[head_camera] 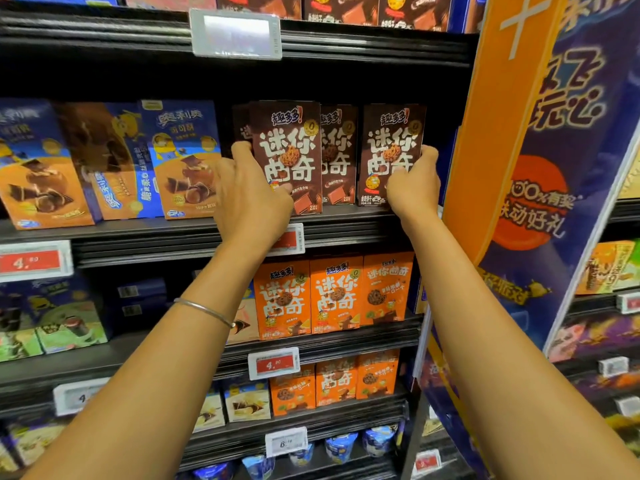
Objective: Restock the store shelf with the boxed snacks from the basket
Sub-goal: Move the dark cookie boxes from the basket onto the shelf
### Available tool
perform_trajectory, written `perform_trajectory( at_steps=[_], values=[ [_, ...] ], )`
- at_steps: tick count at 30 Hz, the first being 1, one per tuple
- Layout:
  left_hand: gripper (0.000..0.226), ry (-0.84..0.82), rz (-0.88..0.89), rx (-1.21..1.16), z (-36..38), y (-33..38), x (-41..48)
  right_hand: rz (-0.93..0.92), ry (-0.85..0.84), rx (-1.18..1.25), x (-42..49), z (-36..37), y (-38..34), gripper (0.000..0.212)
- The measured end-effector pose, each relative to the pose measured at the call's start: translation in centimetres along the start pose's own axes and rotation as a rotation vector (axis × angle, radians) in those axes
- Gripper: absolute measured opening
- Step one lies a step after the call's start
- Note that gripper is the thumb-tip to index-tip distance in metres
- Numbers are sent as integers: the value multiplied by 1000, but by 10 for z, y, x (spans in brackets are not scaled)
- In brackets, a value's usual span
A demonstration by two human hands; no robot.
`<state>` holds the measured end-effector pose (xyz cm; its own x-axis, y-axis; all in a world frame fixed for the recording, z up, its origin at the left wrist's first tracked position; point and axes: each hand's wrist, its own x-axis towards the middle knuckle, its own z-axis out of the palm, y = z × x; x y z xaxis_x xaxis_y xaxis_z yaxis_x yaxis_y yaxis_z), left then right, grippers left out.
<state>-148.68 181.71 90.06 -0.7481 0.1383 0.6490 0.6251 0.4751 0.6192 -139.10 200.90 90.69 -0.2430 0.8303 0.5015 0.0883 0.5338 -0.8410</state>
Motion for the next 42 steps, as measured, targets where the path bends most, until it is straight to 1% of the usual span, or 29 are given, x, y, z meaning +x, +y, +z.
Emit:
perform_trajectory(
  at_steps=[2,5,8,10,11,15,20,26,31,34,37,42],
  values=[
    [68,-1,2,6,2,2,0,3,-11,27,1,-1,-1,45],
    [70,-9,0,16,6,4,0,-31,-25,50,1,0,0,71],
    [71,-24,-7,10,8,7,1,-76,-42,3,2,3,4,96],
    [71,-33,-7,-3,9,9,1,-99,-66,-44,2,4,6,108],
    [70,-35,-7,-7,10,9,1,-108,-74,-68,3,4,7,110],
    [69,-38,-4,-25,11,8,0,-117,-81,-145,5,2,8,110],
    [68,-42,9,-47,10,8,-1,-110,-73,-151,5,4,8,106],
    [66,-77,29,-71,13,14,-4,-112,-41,-137,6,2,9,94],
    [68,-83,14,-80,13,15,-3,-98,-23,-50,8,-5,11,77],
    [67,-84,10,-78,14,15,-3,-91,-11,53,6,-10,14,68],
    [66,-82,9,-70,14,16,-4,-78,-68,135,5,-13,16,65],
    [63,-92,6,-64,13,18,-5,-81,-82,130,4,-14,12,66]
  ],
)
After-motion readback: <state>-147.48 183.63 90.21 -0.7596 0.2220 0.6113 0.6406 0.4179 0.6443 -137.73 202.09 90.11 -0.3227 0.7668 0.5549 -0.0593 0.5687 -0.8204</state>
